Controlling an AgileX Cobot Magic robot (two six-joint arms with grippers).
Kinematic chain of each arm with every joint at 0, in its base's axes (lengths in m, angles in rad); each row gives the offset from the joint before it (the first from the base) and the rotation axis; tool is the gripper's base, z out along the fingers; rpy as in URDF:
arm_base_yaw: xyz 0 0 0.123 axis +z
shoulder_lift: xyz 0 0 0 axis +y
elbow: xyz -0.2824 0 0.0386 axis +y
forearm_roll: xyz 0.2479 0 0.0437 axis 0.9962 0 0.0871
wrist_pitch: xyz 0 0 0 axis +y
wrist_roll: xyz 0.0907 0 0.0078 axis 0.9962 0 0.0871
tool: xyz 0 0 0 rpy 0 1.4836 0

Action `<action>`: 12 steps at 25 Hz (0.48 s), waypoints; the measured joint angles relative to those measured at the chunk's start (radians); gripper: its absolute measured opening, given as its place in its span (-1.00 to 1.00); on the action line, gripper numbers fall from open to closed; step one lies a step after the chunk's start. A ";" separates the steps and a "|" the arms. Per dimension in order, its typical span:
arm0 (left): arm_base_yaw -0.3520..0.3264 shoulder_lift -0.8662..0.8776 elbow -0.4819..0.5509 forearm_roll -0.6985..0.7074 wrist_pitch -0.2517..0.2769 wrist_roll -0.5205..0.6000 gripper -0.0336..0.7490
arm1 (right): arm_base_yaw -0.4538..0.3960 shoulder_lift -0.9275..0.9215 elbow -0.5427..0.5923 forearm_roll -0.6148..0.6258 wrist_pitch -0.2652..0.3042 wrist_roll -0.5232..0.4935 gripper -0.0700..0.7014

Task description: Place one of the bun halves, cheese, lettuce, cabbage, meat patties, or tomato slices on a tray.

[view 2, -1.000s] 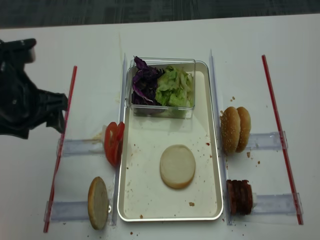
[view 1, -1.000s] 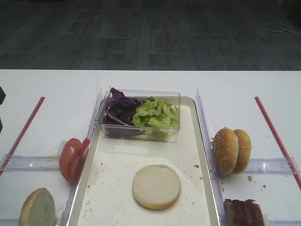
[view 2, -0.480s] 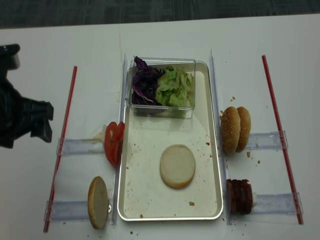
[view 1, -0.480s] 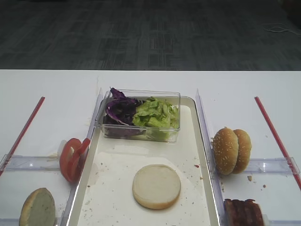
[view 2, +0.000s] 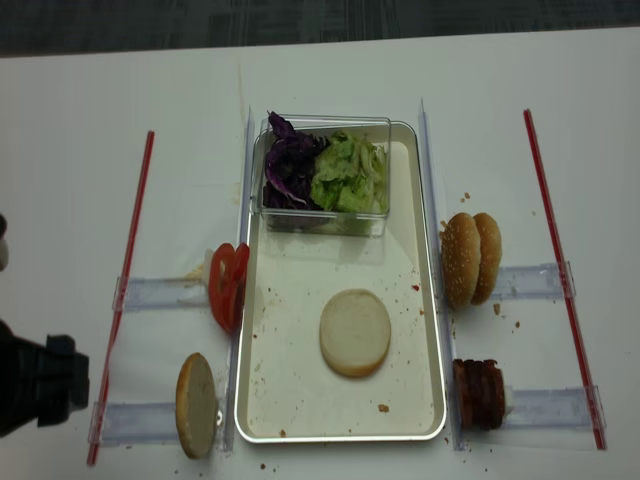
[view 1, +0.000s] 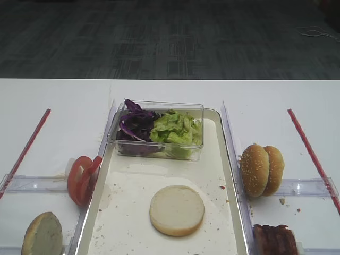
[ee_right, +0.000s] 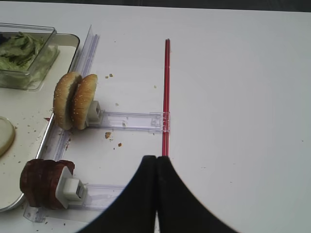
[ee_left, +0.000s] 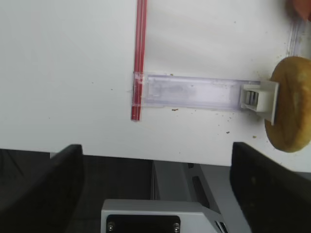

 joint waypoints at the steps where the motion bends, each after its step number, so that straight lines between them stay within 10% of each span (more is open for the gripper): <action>1: 0.000 -0.035 0.021 0.000 -0.008 0.000 0.61 | 0.000 0.000 0.000 0.000 0.000 0.000 0.00; 12: 0.004 -0.359 0.175 0.000 -0.066 0.002 0.61 | 0.000 0.000 0.000 0.000 0.000 0.000 0.00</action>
